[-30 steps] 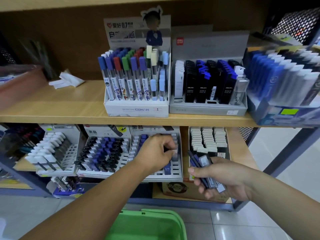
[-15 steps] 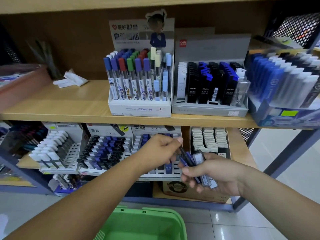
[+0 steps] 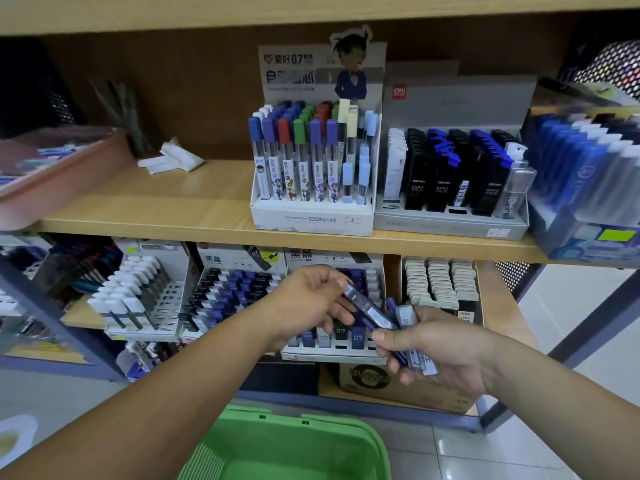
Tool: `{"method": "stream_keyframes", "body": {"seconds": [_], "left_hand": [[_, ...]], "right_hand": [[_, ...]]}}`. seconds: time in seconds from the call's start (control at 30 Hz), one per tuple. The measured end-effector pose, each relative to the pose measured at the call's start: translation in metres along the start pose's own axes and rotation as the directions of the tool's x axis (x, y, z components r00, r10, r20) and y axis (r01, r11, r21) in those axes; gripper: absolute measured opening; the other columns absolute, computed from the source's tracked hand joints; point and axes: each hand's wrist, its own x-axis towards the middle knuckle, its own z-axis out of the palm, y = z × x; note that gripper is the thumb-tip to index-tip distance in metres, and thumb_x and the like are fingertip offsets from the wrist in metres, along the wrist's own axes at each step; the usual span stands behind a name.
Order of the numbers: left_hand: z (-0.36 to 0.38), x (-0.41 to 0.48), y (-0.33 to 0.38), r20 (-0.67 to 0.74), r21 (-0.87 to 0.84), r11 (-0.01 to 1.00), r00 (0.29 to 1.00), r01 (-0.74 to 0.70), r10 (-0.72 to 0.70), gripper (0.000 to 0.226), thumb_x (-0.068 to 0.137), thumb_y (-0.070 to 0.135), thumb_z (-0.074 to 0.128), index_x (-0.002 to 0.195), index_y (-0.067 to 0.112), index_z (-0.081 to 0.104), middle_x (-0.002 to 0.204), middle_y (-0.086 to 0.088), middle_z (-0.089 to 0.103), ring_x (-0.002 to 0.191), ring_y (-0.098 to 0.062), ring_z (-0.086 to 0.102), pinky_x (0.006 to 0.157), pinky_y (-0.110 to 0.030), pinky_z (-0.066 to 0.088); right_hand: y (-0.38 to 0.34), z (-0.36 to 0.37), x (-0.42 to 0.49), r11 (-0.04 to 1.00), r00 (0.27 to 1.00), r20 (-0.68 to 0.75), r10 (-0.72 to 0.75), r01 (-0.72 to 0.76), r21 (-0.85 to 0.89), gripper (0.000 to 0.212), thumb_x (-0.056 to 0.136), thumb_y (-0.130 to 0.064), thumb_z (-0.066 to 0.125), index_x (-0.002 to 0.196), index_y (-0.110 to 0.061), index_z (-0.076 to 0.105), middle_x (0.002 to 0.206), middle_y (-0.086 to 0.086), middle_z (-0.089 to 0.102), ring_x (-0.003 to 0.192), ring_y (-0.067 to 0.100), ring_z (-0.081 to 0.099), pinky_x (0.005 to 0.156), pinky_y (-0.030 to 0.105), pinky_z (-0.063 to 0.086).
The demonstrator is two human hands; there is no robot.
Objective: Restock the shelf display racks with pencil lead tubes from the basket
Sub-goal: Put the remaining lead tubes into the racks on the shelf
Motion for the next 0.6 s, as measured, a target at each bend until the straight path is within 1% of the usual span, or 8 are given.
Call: {"method": "stream_keyframes", "body": {"seconds": [0.13,0.2,0.27,0.33,0.43,0.47,0.53,0.6], "left_hand": [[-0.004,-0.006,0.002,0.011,-0.054,0.998,0.999,-0.041,0.042,0.007,0.103,0.012,0.062,0.105,0.006,0.065,0.079,-0.004,0.073,0.072,-0.016,0.070,0.055,-0.027,0.052],[-0.009,-0.007,0.002,-0.040,-0.068,0.995,0.997,-0.066,0.063,0.006,0.102,0.011,0.063,0.105,0.006,0.065,0.076,-0.004,0.071,0.069,-0.016,0.068,0.056,-0.029,0.054],[-0.014,-0.005,0.002,-0.111,-0.056,0.995,0.991,-0.083,0.077,0.009,0.103,0.014,0.061,0.108,0.008,0.065,0.078,-0.008,0.069,0.064,-0.020,0.064,0.055,-0.031,0.054],[-0.019,-0.002,0.000,-0.131,0.072,0.993,0.986,-0.092,0.101,0.011,0.104,0.020,0.061,0.111,0.014,0.067,0.077,-0.007,0.067,0.059,-0.018,0.060,0.050,-0.028,0.051],[-0.022,-0.002,-0.007,-0.063,0.256,0.959,0.988,-0.122,0.142,0.010,0.104,0.027,0.061,0.103,0.021,0.069,0.059,0.012,0.059,0.048,-0.005,0.050,0.048,-0.020,0.044],[-0.022,-0.003,-0.009,-0.043,0.291,0.948,0.988,-0.129,0.148,0.011,0.104,0.028,0.061,0.102,0.021,0.068,0.055,0.013,0.056,0.046,-0.003,0.047,0.049,-0.019,0.042],[-0.022,-0.003,-0.013,-0.025,0.315,0.942,0.991,-0.115,0.129,0.013,0.103,0.031,0.061,0.100,0.020,0.068,0.057,0.008,0.059,0.046,-0.004,0.051,0.049,-0.021,0.043],[-0.021,-0.004,-0.015,-0.024,0.325,0.939,0.991,-0.114,0.129,0.016,0.101,0.033,0.064,0.098,0.017,0.068,0.063,0.000,0.065,0.050,-0.009,0.057,0.050,-0.024,0.047]], "right_hand": [[0.000,0.009,0.003,0.999,0.999,0.046,0.011,-0.009,-0.038,0.020,0.089,-0.010,0.078,0.103,-0.003,0.065,0.083,0.014,0.065,0.065,0.022,0.060,0.052,0.030,0.050],[-0.001,0.011,0.003,0.997,0.998,0.063,0.023,-0.019,-0.069,0.018,0.089,-0.013,0.079,0.098,-0.005,0.066,0.082,0.012,0.064,0.064,0.021,0.058,0.050,0.030,0.048],[-0.001,0.008,0.000,0.993,0.998,0.024,0.049,-0.047,-0.105,0.018,0.088,-0.016,0.081,0.093,-0.008,0.067,0.080,0.010,0.065,0.063,0.020,0.057,0.051,0.028,0.046],[0.000,0.002,-0.002,0.991,0.998,-0.036,0.059,-0.063,-0.122,0.021,0.085,-0.022,0.083,0.092,-0.010,0.067,0.078,0.008,0.064,0.062,0.018,0.057,0.052,0.027,0.046],[0.001,-0.001,-0.002,0.994,0.996,-0.080,0.032,-0.040,-0.104,0.026,0.082,-0.027,0.085,0.082,-0.013,0.064,0.071,0.007,0.058,0.057,0.016,0.052,0.051,0.025,0.044],[0.001,0.001,-0.001,0.996,0.996,-0.089,0.029,-0.036,-0.077,0.026,0.083,-0.026,0.085,0.081,-0.013,0.062,0.069,0.006,0.056,0.054,0.015,0.050,0.048,0.024,0.042],[0.001,0.005,0.002,0.999,0.996,-0.085,0.033,-0.035,-0.024,0.024,0.087,-0.023,0.082,0.085,-0.013,0.060,0.070,0.007,0.055,0.053,0.015,0.048,0.045,0.023,0.036],[0.001,0.009,0.004,1.000,0.999,-0.040,0.028,-0.027,0.011,0.018,0.091,-0.018,0.077,0.090,-0.011,0.061,0.072,0.008,0.056,0.056,0.017,0.048,0.044,0.023,0.033]]}}
